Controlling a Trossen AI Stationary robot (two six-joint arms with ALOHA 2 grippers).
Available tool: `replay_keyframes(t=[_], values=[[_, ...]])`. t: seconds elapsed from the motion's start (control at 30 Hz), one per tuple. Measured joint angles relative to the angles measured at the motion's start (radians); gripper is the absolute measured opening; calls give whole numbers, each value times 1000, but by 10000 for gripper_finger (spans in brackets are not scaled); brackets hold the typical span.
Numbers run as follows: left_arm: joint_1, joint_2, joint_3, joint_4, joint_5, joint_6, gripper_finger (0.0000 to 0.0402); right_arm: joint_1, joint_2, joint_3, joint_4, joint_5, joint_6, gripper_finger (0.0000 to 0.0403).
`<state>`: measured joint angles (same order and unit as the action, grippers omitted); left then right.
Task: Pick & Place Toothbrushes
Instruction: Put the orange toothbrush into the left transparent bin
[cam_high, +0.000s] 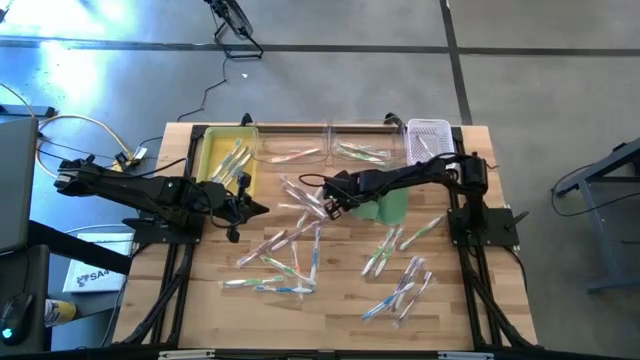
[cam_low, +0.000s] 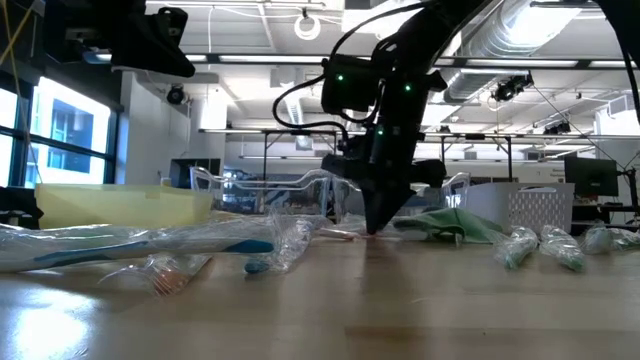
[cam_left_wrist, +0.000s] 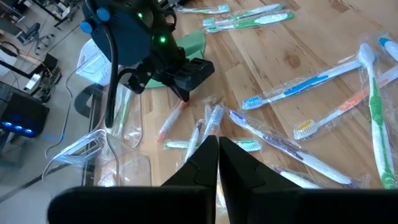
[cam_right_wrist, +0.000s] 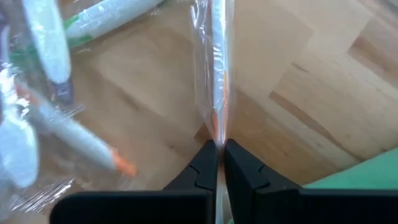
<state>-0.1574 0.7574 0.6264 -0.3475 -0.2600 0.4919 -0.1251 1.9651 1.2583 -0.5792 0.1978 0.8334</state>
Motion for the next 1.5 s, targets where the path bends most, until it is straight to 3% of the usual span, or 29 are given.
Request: replay_keyframes(t=[0.7,0.9,1.1,1.2,1.3,1.5], values=[[0,0,0,2,0,0,10,-9,-246,1,188,-177,-299,2],[0,0,0,118,-7,-52,10,-24,-326,1,240,-205,-381,2],[0,0,0,380,-88,-81,10,-32,-347,1,348,-300,-484,3],[0,0,7,471,-219,-104,10,-42,-348,1,406,-374,-521,3],[1,-3,46,446,-306,-95,10,-54,-348,1,435,-380,-528,3],[1,-3,120,350,-304,-69,10,-59,-348,1,478,-380,-561,3]])
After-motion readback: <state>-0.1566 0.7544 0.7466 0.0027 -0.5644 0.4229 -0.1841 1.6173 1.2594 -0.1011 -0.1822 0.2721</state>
